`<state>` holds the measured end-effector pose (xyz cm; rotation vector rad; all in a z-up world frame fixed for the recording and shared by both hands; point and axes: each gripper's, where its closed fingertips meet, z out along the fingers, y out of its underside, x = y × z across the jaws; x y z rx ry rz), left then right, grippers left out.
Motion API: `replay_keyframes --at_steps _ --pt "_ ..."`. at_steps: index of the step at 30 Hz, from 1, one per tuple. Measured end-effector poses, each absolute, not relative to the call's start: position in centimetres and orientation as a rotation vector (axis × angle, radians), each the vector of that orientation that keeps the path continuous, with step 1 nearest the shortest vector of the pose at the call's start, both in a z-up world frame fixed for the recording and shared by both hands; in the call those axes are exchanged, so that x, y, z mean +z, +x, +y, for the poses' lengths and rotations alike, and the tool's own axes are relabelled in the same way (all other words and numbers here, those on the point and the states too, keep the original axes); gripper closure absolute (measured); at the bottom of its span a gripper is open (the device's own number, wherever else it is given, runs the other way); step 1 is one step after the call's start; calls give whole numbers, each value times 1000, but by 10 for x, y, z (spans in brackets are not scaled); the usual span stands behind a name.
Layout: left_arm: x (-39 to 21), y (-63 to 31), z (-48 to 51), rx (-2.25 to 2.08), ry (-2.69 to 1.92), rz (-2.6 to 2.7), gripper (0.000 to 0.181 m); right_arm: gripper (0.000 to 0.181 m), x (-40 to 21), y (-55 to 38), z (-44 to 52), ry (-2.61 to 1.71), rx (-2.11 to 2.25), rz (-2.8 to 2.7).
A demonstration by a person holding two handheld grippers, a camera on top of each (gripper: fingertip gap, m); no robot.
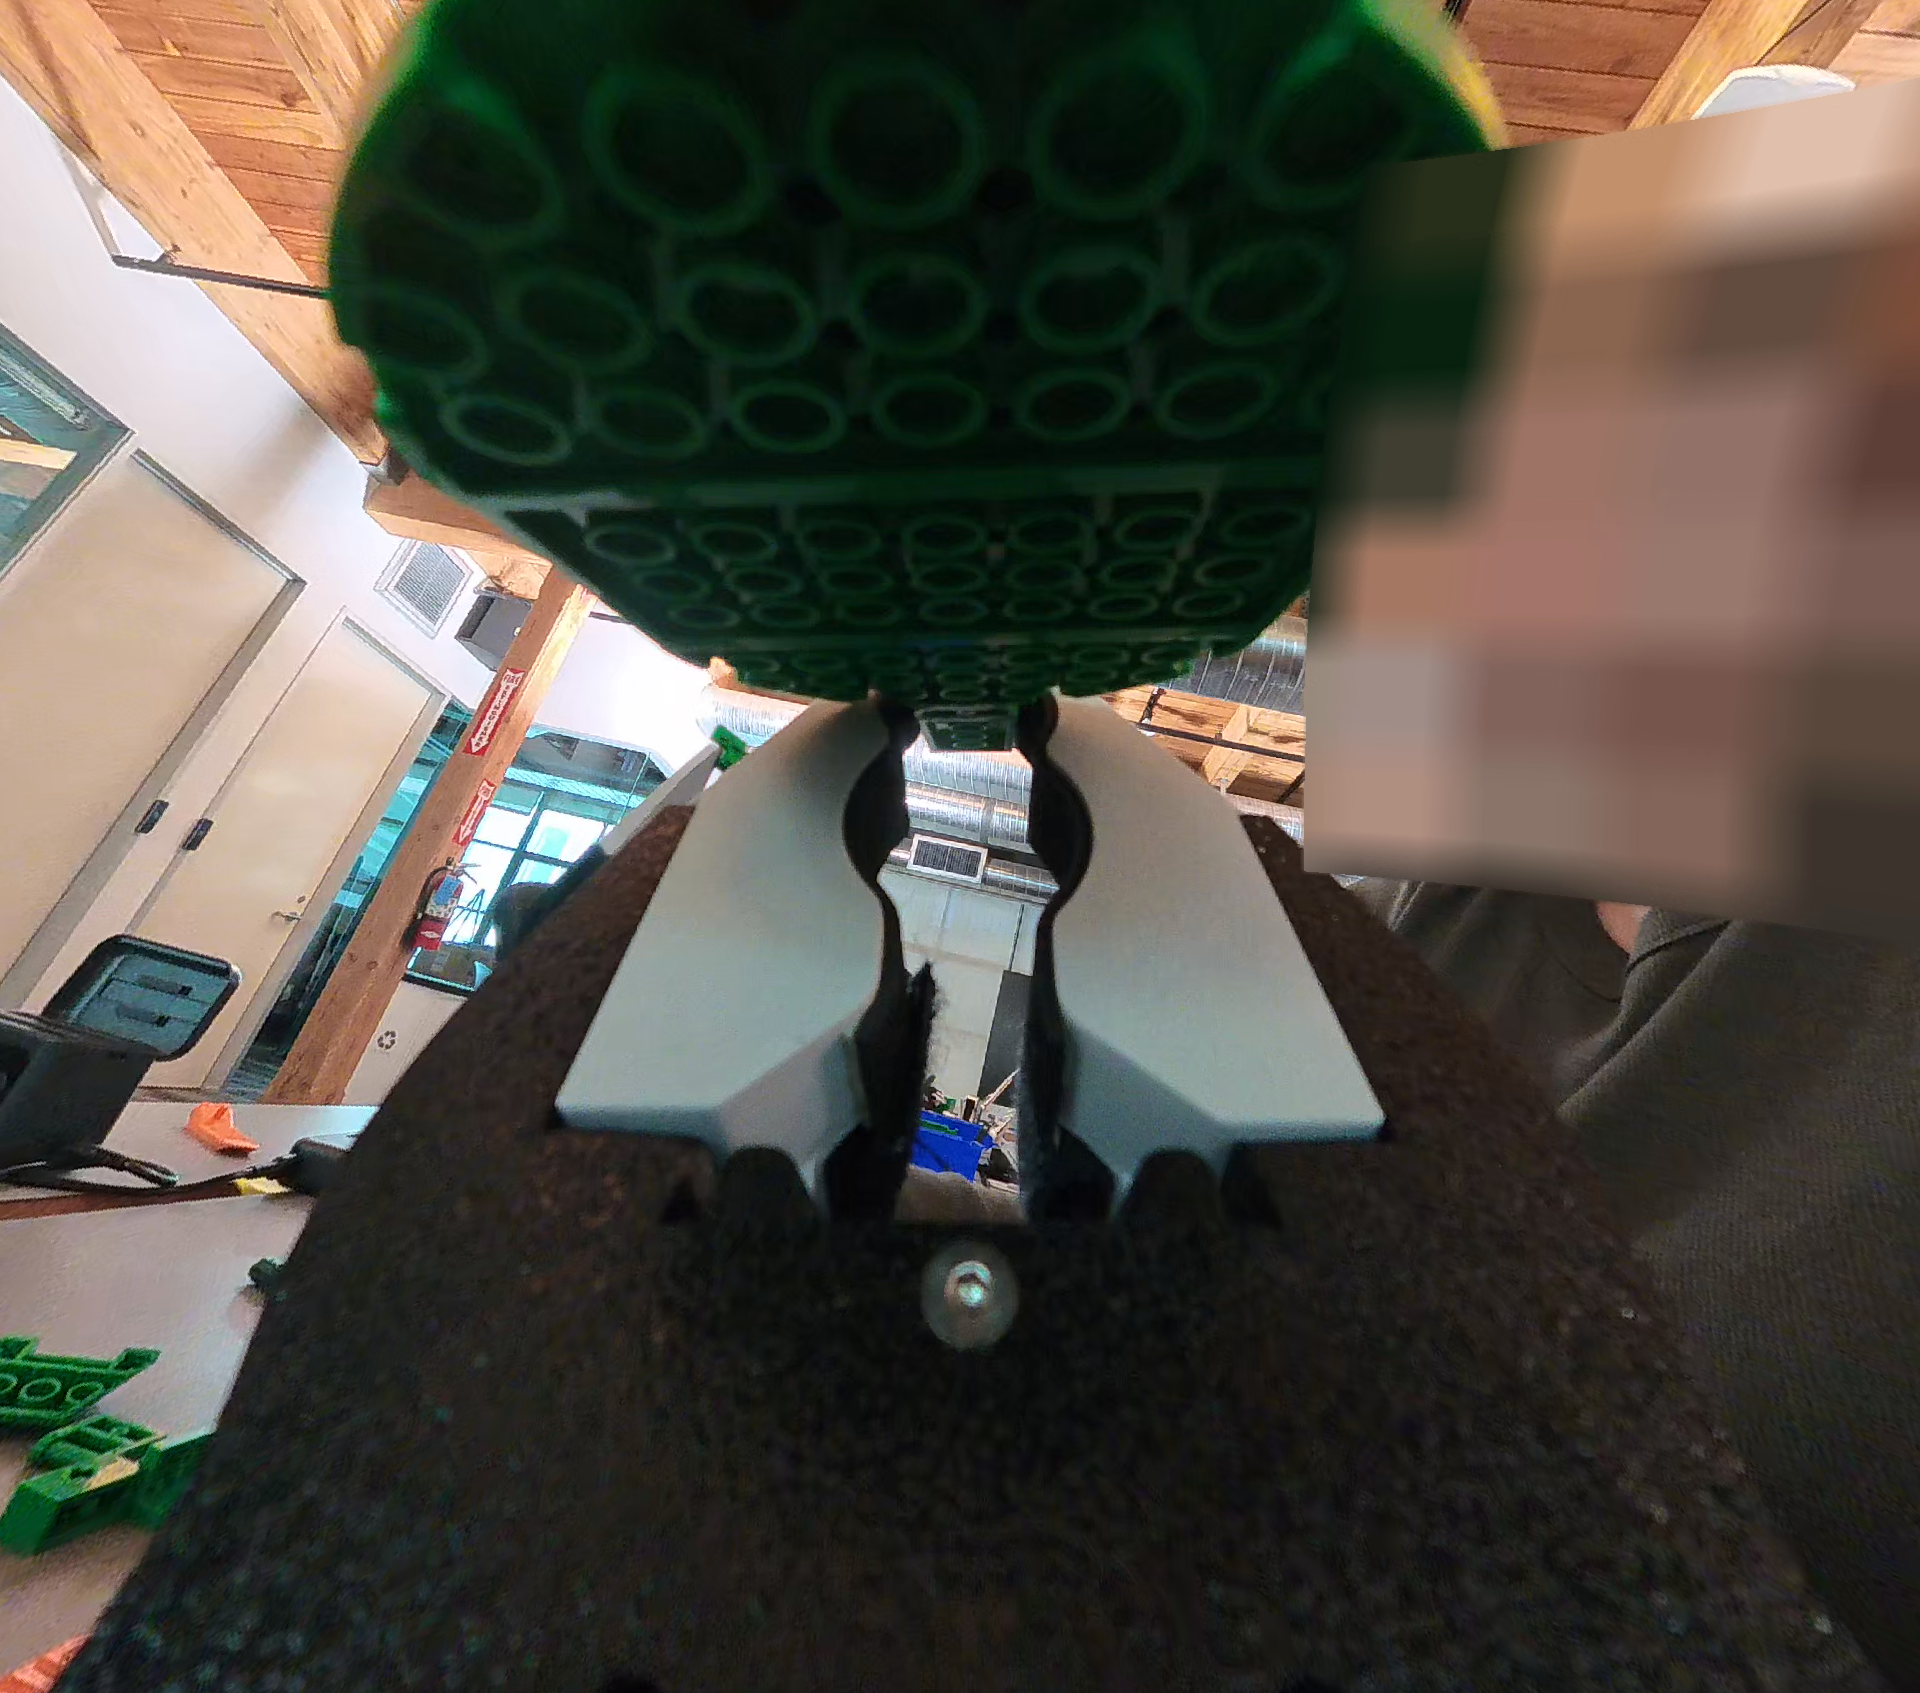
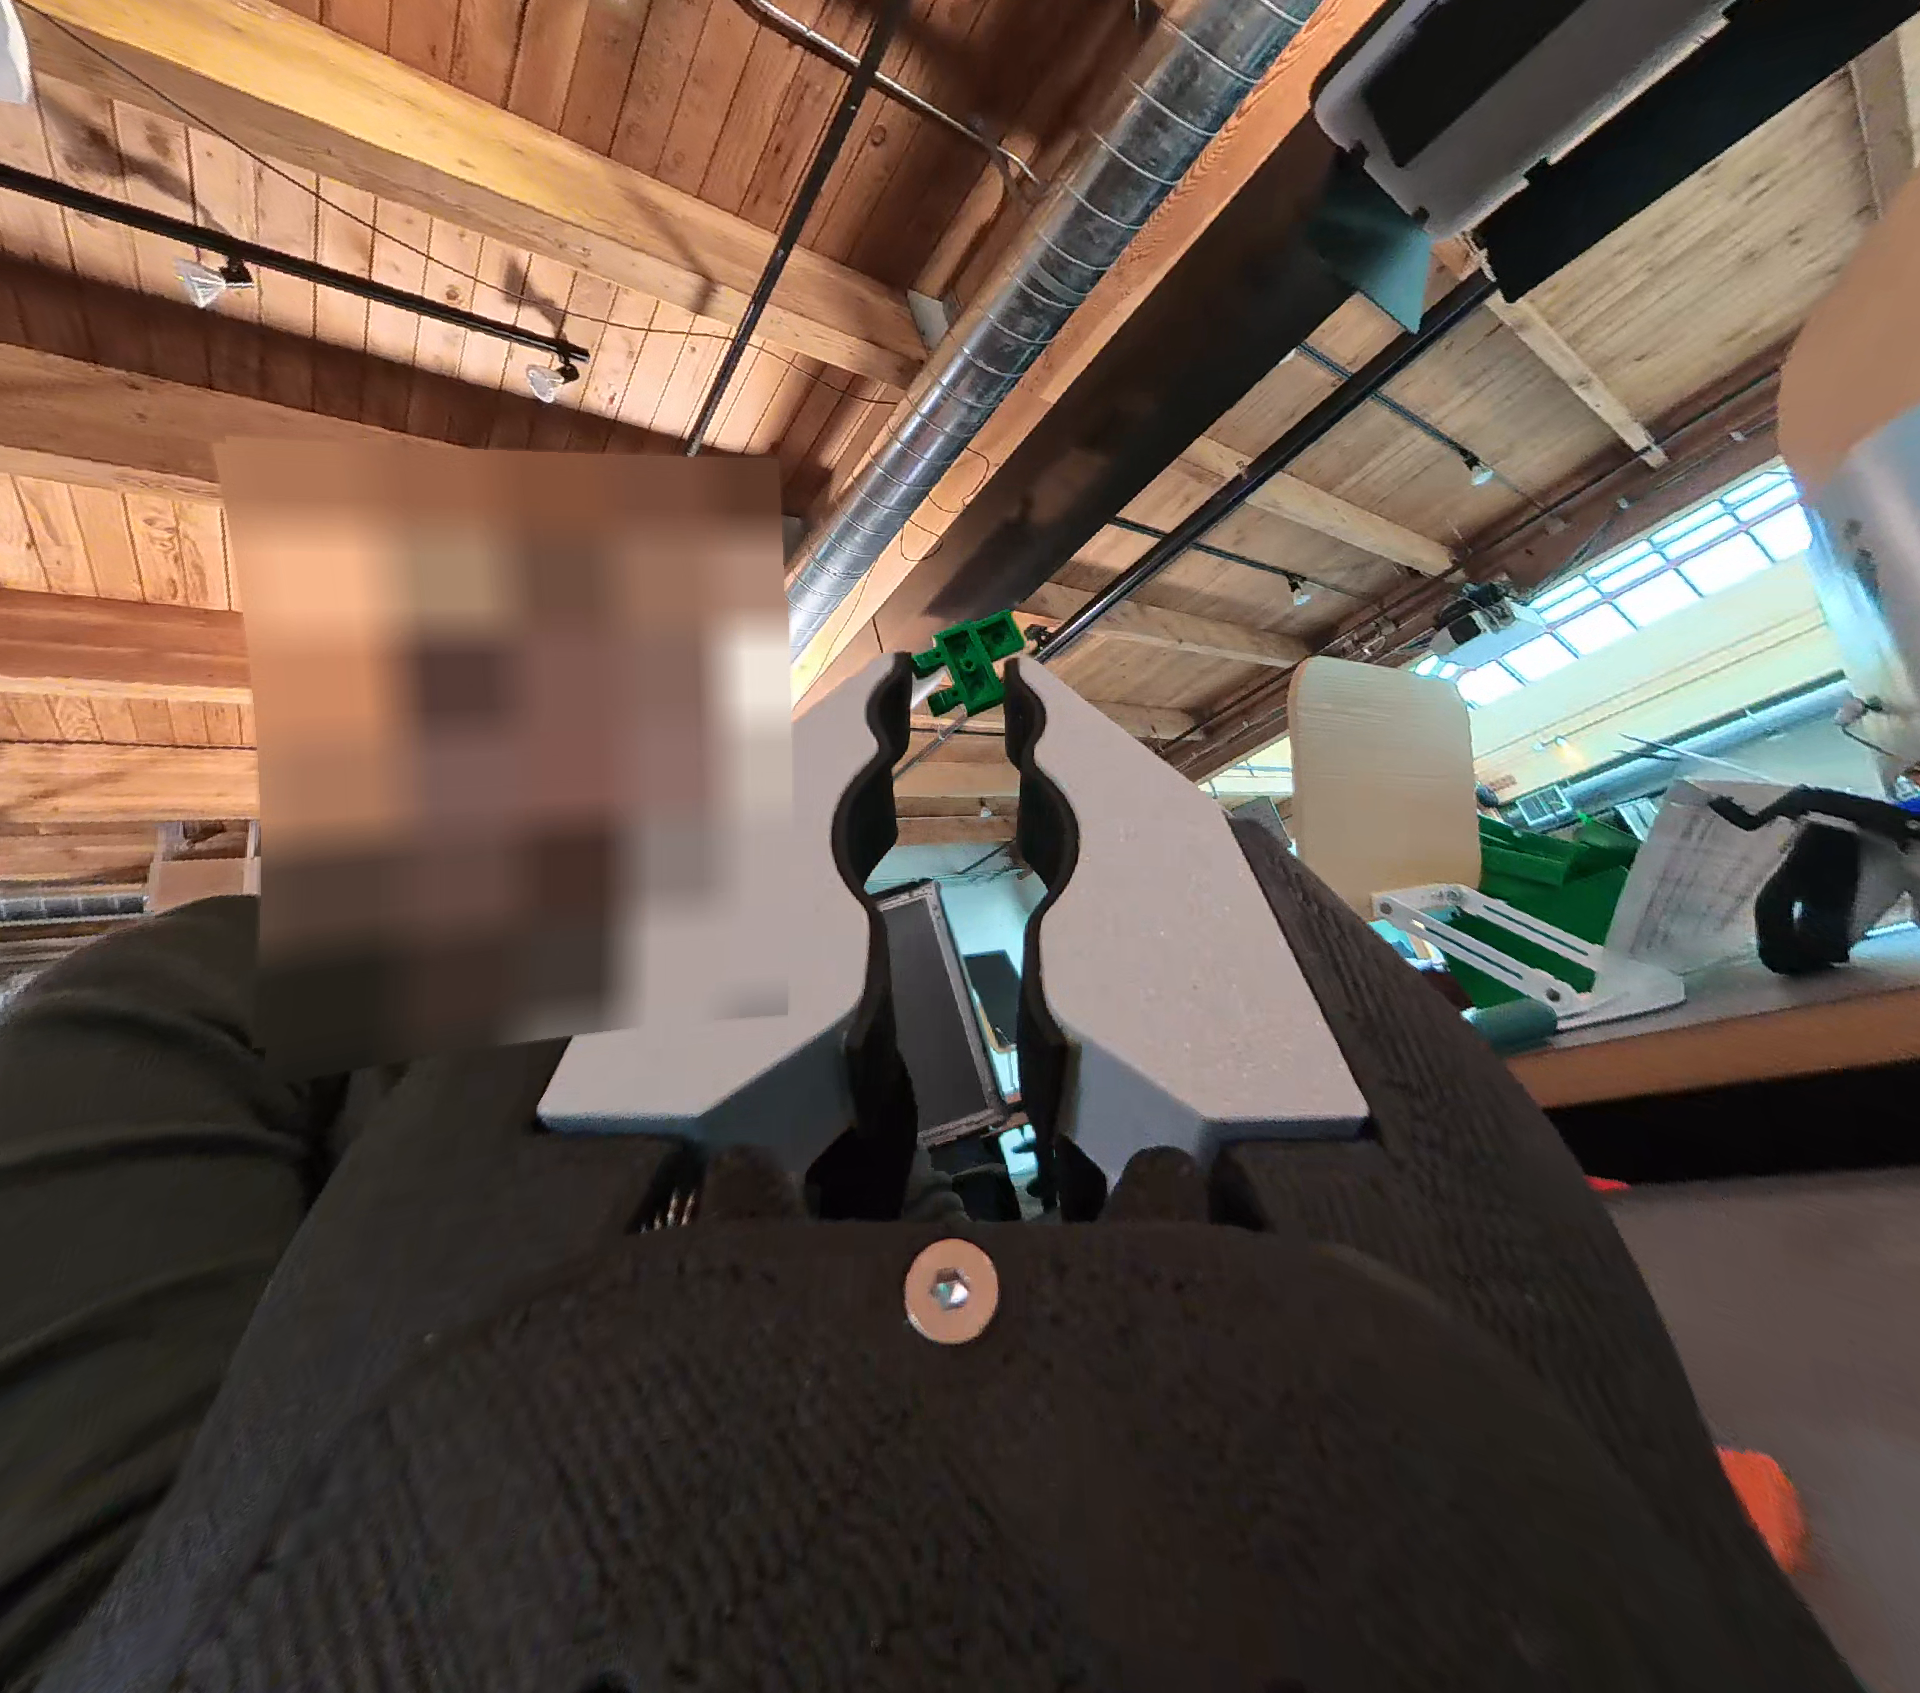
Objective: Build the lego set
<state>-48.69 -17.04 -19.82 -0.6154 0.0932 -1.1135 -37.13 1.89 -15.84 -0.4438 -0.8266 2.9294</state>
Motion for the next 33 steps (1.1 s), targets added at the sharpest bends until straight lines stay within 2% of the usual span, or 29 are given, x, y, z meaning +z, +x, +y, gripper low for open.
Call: replay_keyframes --at_steps 5,8,12,15,20,25,27,28,29,30,32,33 --pt "-198 -487 -170 -1114 -618 95 166 166 -158 -369 20 -443 2913 -833" --pt "-198 -487 -171 -1112 -620 98 166 166 -176 -393 10 -697 2762 -990" --pt "-198 -488 -171 -1100 -625 103 165 166 -214 -421 -24 -1061 2369 -1421" --pt "-197 -492 -174 -1083 -619 97 165 166 -272 -437 -51 -1333 1782 -1806" --pt "-198 -493 -172 -1104 -603 85 167 165 -345 -419 -91 -1437 1140 -2205" --pt "-198 -482 -169 -1110 -634 115 166 165 -388 -401 -91 -1519 783 -2299" --pt "-199 -482 -166 -1136 -629 105 166 161 -385 -402 -94 -1537 802 -2259" --pt "-199 -481 -165 -1143 -631 102 166 134 -382 -402 -94 -1554 797 -2243" --pt "-200 -480 -164 -1147 -636 105 166 117 -376 -404 -95 -1563 814 -2208" --pt "-200 -478 -163 -1147 -642 110 166 111 -362 -409 -98 -1548 885 -2149" --pt "-200 -474 -162 -1141 -661 127 166 115 -310 -426 -116 -1416 1182 -1959" --pt "-201 -472 -162 -1140 -670 135 166 123 -279 -432 -126 -1330 1355 -1851"
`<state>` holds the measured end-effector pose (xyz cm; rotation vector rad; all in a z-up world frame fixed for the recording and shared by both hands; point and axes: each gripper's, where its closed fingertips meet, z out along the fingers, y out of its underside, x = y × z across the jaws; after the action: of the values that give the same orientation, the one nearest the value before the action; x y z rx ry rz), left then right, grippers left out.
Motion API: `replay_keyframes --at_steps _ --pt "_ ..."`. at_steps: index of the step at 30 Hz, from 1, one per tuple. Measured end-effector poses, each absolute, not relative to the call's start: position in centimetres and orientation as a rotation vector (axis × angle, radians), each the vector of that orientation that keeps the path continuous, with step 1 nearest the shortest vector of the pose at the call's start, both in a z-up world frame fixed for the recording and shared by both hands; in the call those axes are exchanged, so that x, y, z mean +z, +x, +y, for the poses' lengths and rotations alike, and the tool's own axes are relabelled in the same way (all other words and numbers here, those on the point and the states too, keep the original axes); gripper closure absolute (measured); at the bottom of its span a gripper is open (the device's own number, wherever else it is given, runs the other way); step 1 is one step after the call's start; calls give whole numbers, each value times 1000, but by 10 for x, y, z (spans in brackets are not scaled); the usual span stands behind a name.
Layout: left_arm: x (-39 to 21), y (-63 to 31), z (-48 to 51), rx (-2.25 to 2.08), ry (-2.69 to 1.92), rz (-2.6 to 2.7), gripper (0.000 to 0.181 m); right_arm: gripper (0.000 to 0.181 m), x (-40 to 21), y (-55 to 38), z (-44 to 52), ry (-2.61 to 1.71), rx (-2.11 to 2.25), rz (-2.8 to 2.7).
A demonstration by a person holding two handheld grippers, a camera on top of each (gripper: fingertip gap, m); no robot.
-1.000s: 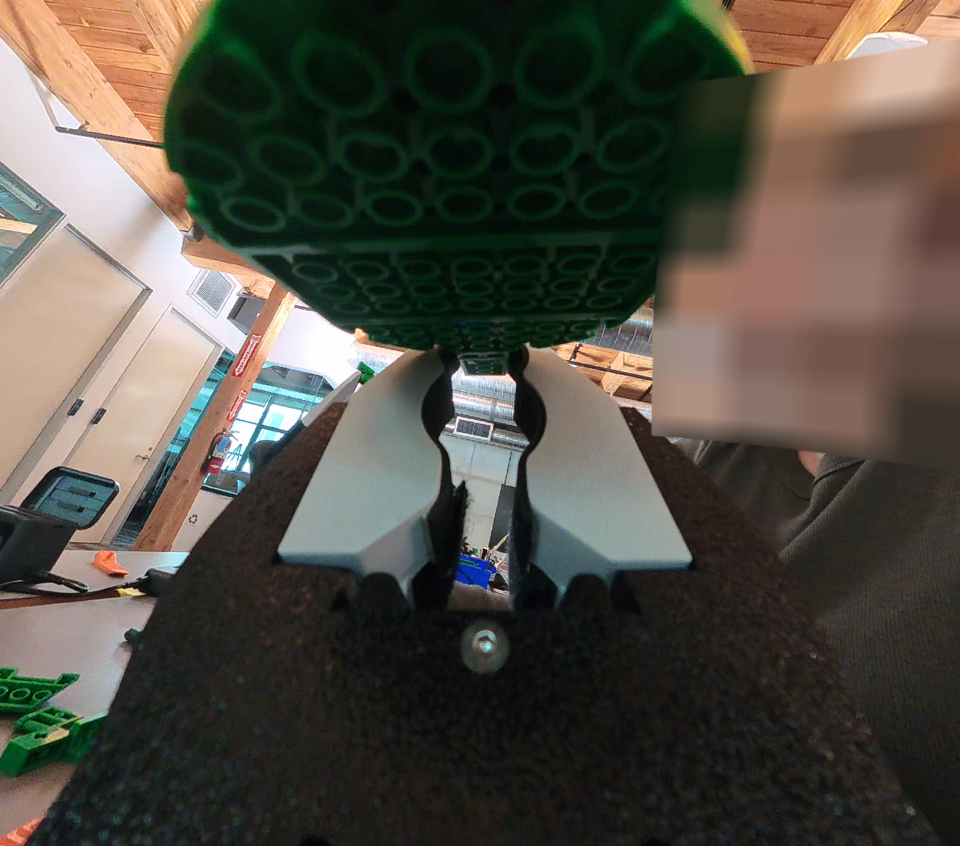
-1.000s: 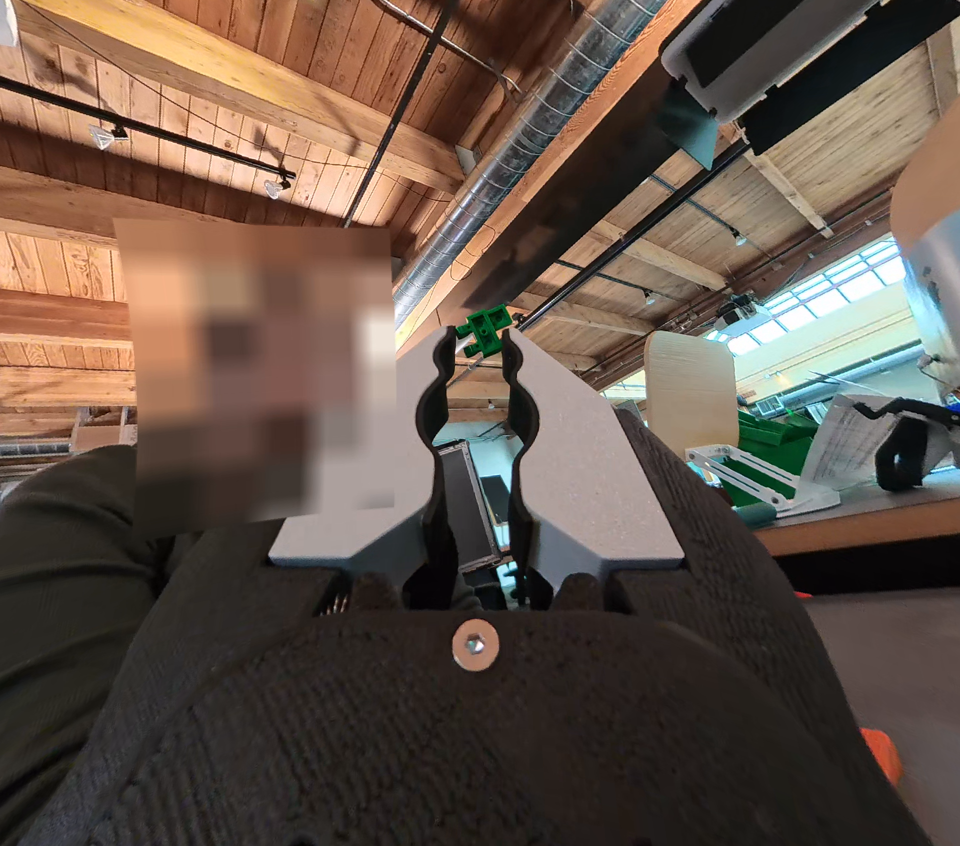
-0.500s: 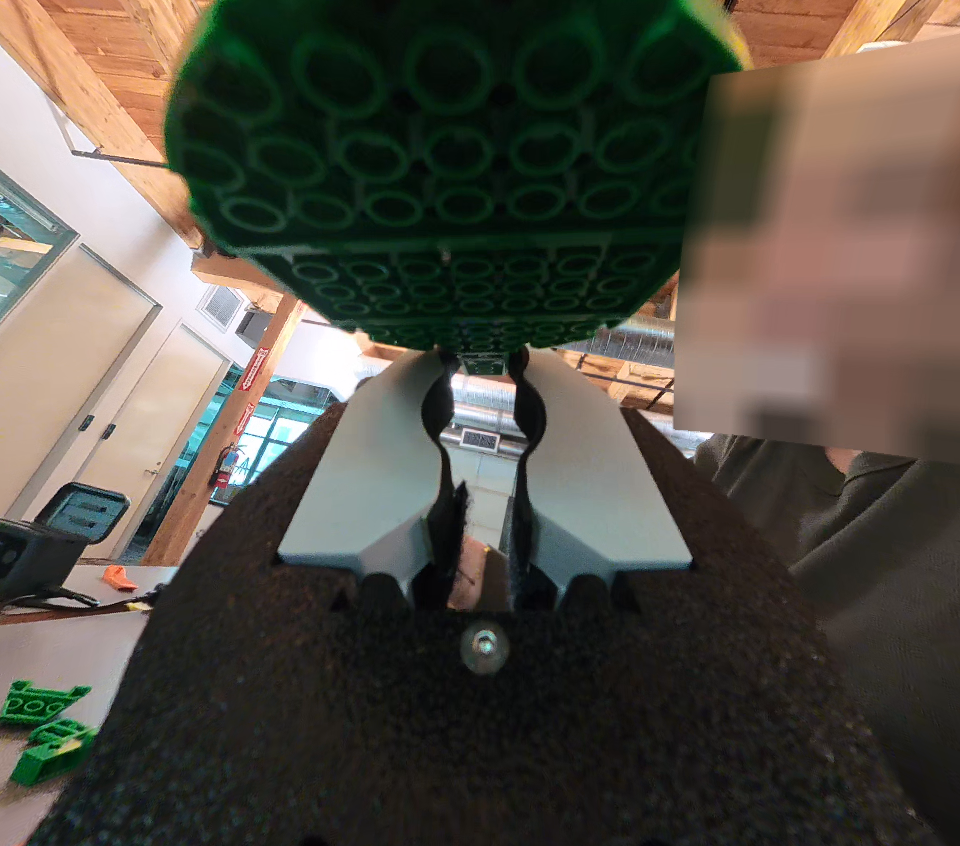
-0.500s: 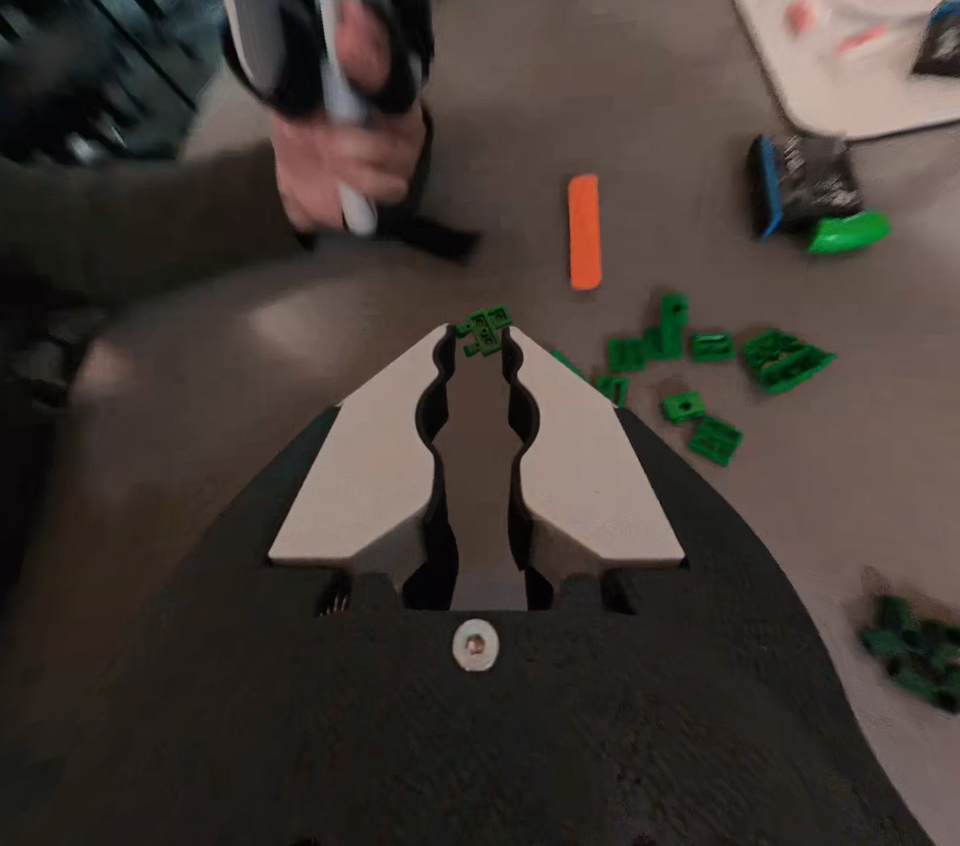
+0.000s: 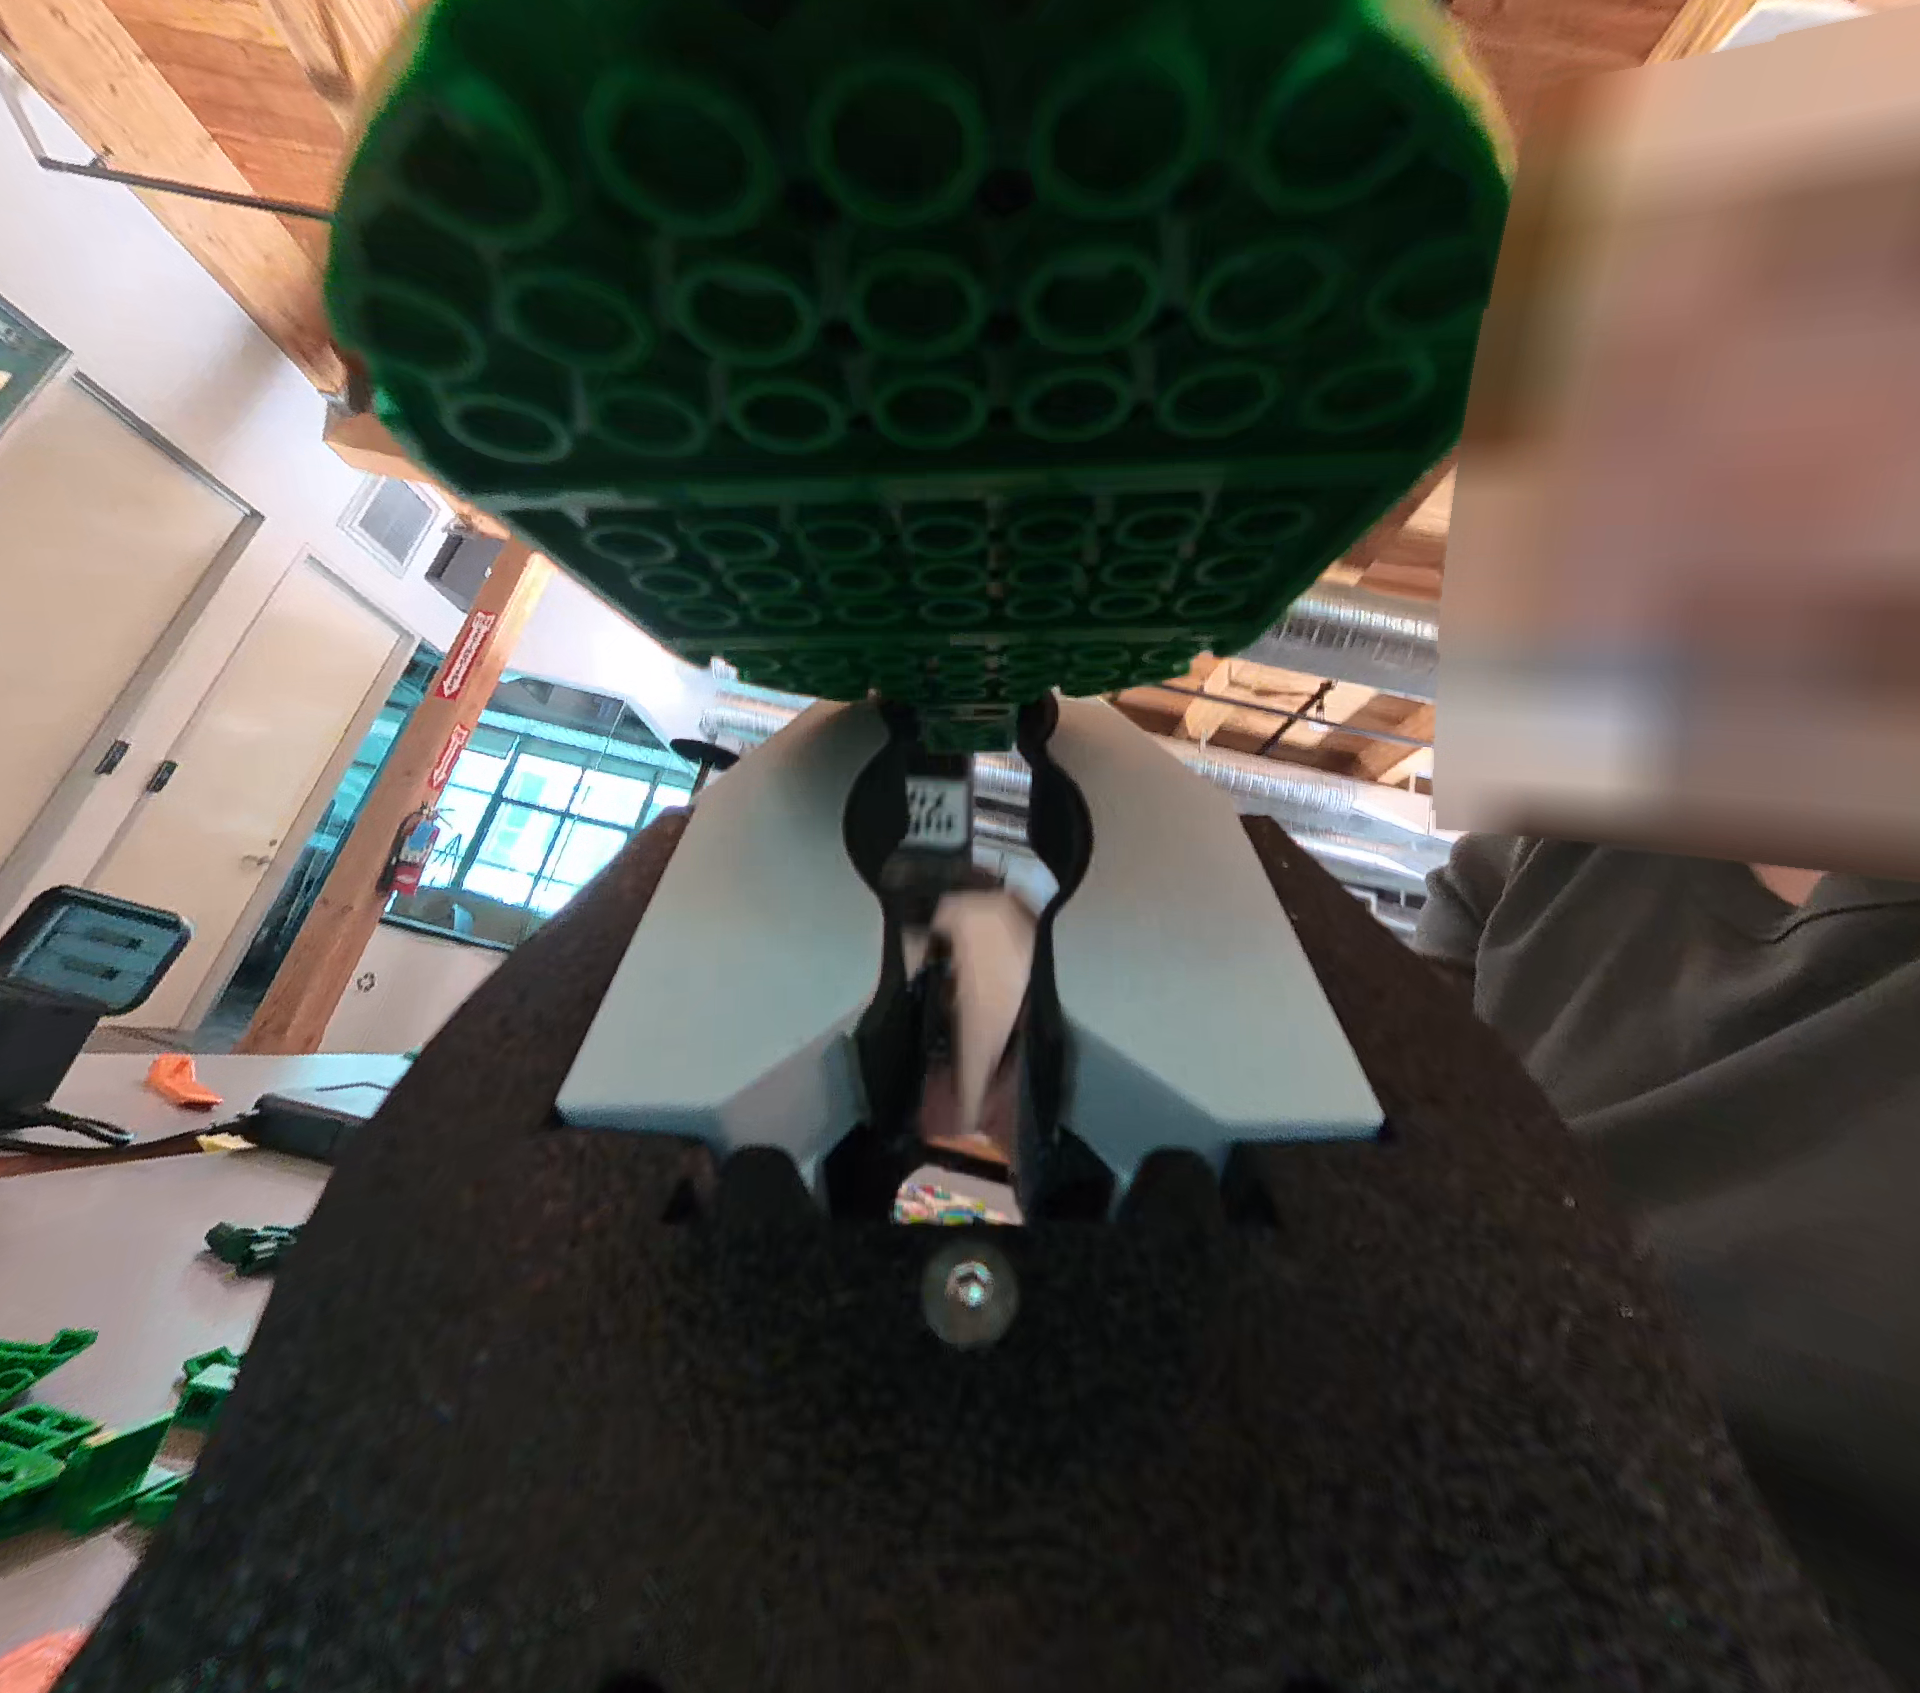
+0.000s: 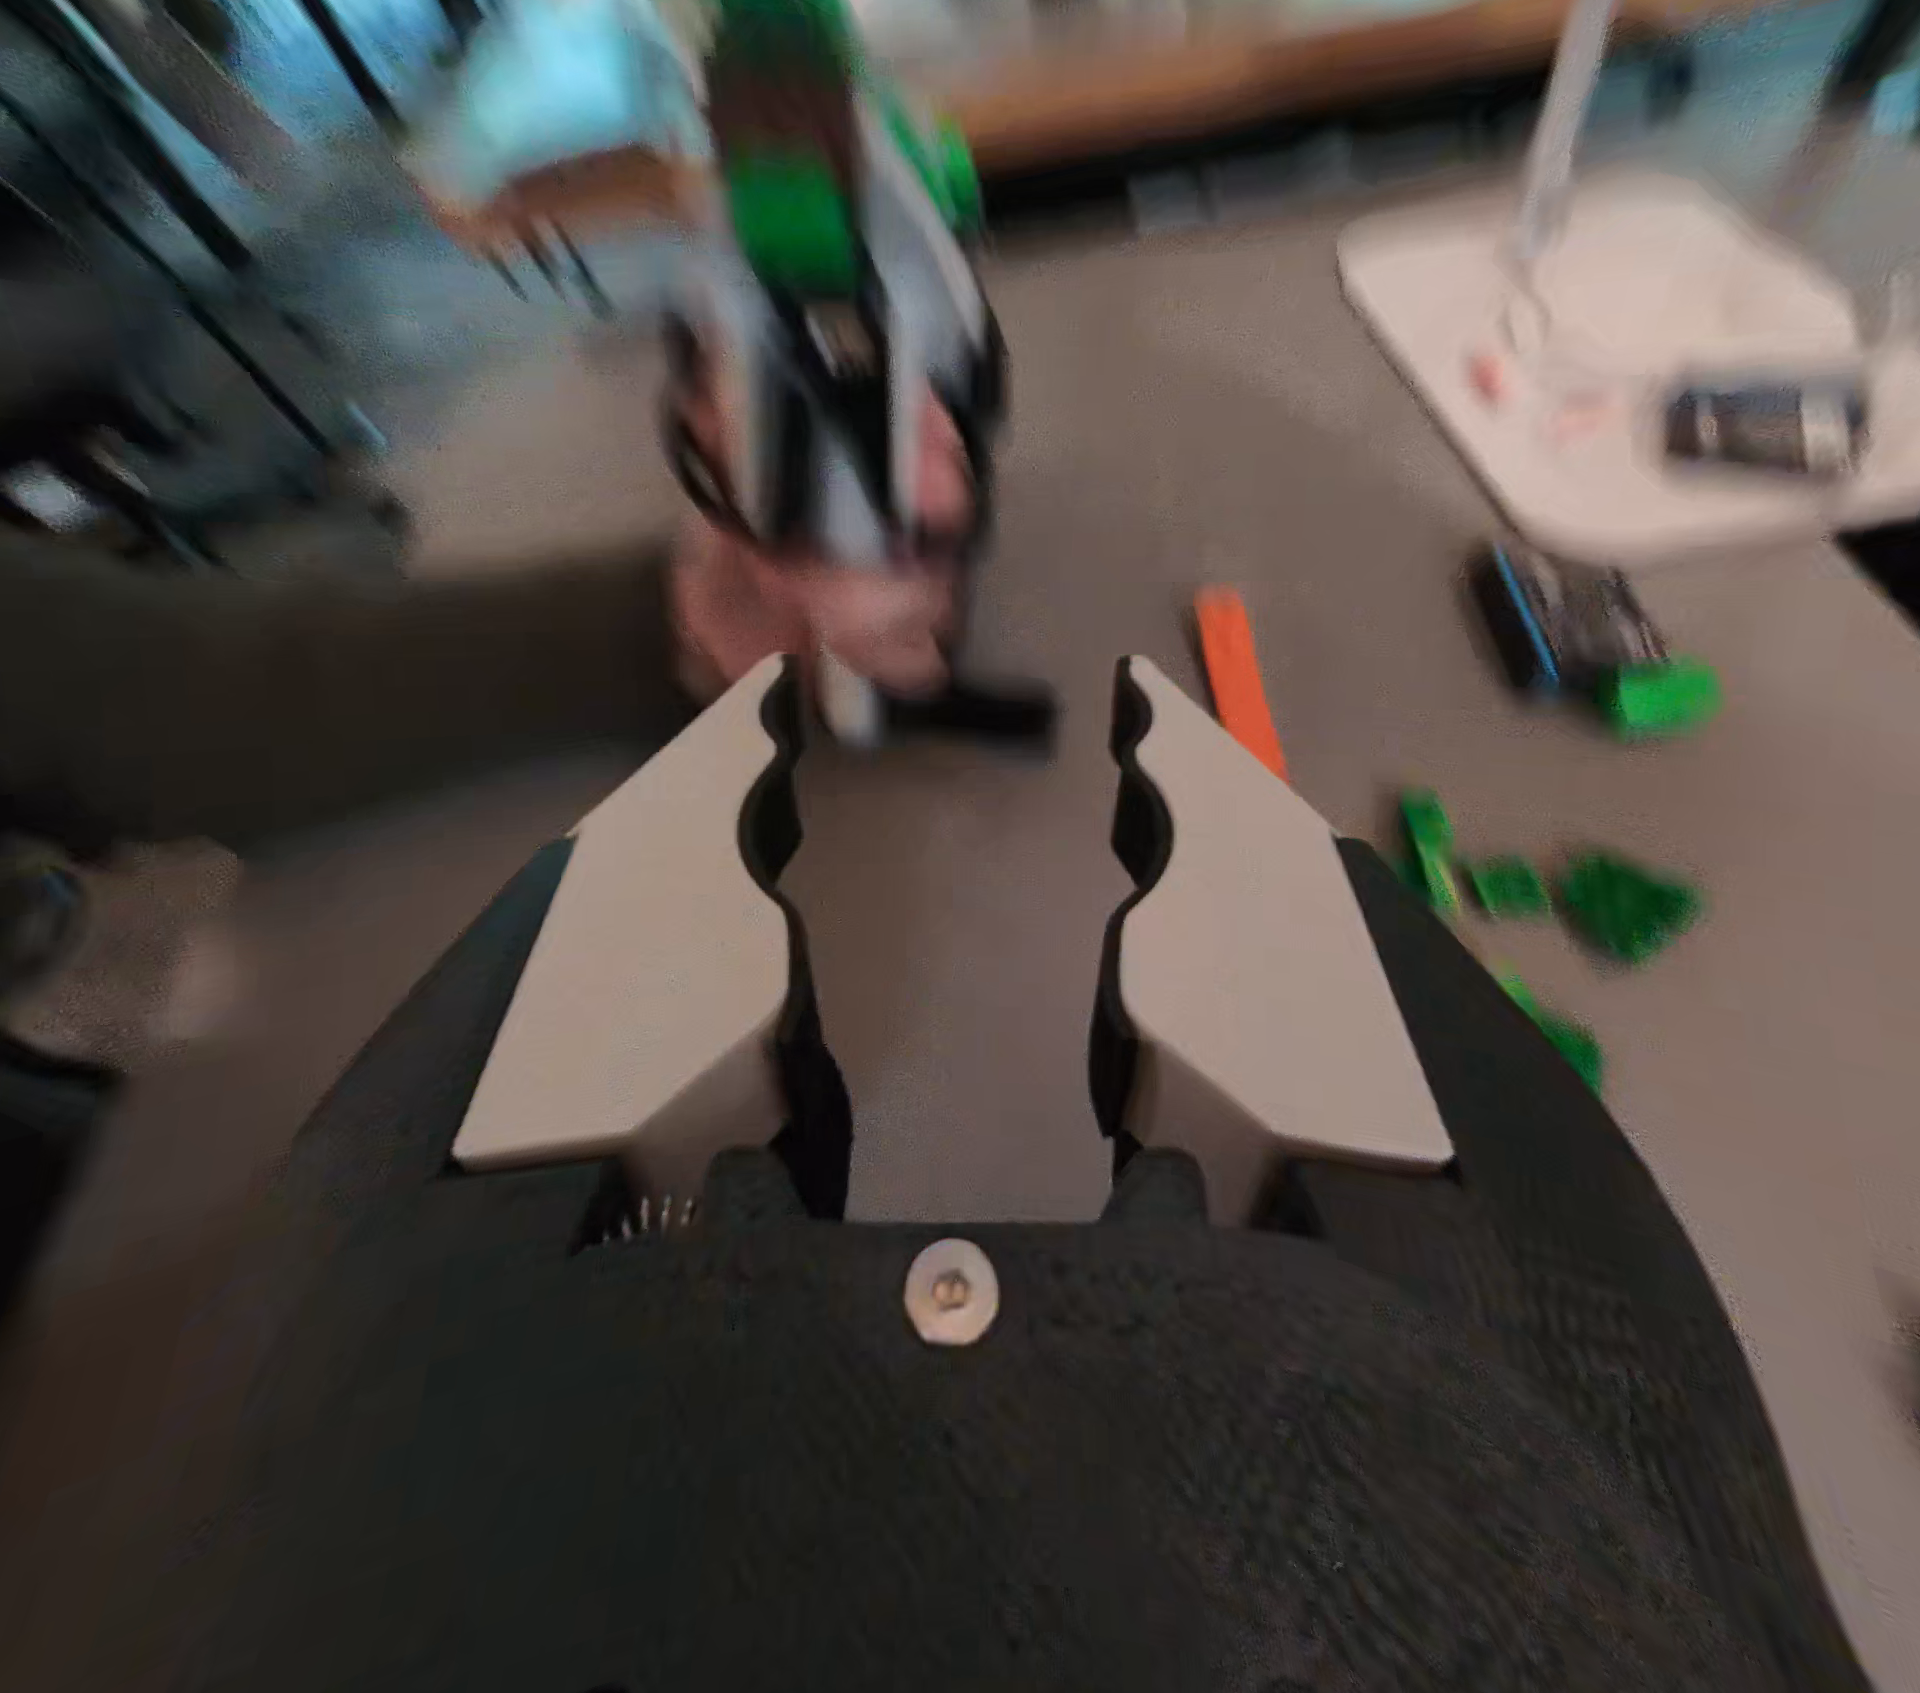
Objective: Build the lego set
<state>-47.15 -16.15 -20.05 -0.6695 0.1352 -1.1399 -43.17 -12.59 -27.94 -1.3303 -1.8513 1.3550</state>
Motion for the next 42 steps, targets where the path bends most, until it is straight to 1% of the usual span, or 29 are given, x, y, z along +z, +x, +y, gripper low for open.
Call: replay_keyframes --at_steps 2,3,7,11,14,19,24,25,26,27,31,36,39,42 --pt "-201 -468 -161 -1142 -685 151 166 133 -231 -433 -143 -1171 1607 -1698" --pt "-201 -466 -161 -1141 -690 159 166 133 -219 -434 -145 -1131 1638 -1654" --pt "-203 -458 -160 -1129 -736 202 167 134 -200 -437 -156 -1067 1714 -1596" --pt "-207 -445 -156 -1107 -806 261 167 142 -209 -443 -163 -1094 1697 -1644" --pt "-209 -436 -156 -1094 -836 303 166 154 -212 -444 -162 -1097 1675 -1645" --pt "-215 -433 -151 -1104 -920 287 167 157 -218 -441 -154 -1105 1643 -1624" --pt "-232 -424 -149 -1120 -1138 261 166 158 -232 -432 -153 -1156 1662 -1568" --pt "-239 -426 -145 -1103 -1202 211 135 158 -230 -428 -155 -1146 1695 -1539" --pt "-244 -426 -145 -1110 -1248 175 108 158 -226 -423 -157 -1138 1746 -1502" --pt "-248 -423 -150 -1143 -1274 179 103 158 -223 -418 -157 -1136 1789 -1462" --pt "-254 -421 -168 -1127 -1327 147 99 158 -232 -404 -160 -1167 1852 -1433" --pt "-264 -444 -199 -1106 -1387 -14 95 158 -258 -379 -170 -1207 1870 -1446" --pt "-267 -462 -224 -1042 -1411 -88 92 158 -289 -368 -181 -1251 1778 -1573" --pt "-261 -473 -240 -925 -1417 -104 93 158 -328 -359 -191 -1310 1586 -1776"
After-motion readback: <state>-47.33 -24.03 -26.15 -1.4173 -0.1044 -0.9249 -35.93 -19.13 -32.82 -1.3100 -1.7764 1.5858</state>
